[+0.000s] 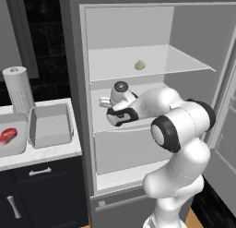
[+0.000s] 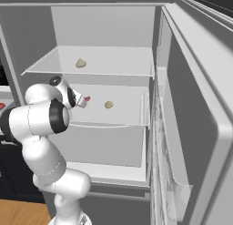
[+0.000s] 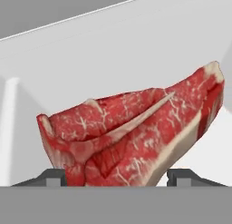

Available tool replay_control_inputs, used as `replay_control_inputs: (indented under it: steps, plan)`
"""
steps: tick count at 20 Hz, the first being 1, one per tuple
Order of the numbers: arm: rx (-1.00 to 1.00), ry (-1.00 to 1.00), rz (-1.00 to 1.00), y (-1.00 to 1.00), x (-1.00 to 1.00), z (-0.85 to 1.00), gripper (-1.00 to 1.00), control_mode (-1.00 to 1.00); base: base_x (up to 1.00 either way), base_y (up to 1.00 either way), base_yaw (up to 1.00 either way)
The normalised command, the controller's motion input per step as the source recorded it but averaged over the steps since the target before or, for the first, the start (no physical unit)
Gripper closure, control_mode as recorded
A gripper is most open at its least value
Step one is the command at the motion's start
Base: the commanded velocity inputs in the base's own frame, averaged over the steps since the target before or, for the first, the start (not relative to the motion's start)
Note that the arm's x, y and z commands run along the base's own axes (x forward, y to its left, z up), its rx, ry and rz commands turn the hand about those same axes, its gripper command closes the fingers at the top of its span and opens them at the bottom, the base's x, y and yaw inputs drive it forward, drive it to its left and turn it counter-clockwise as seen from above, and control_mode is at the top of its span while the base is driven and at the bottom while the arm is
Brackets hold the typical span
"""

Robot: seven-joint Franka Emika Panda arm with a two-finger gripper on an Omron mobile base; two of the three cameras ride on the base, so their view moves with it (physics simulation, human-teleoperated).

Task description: Place one garlic and one steak in each tupperware on the nearby counter, to pack two identical lunches.

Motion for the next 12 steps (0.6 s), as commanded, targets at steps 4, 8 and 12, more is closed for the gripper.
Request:
replay_control_inputs:
  steps: [4,8,12]
  plan:
    - [0.00,0.00,0.00,0.00,-0.10,-0.05,1.00,-1.00,0.00,0.00,0.00]
    - [0.00,-0.05,-0.06,-0.26,-0.97,-0.19,1.00,-1.00,0.00,0.00,0.00]
    - [0.09,-0.20,-0.14,-0.64,-1.00,0.34,1.00,-1.00,0.00,0.00,0.00]
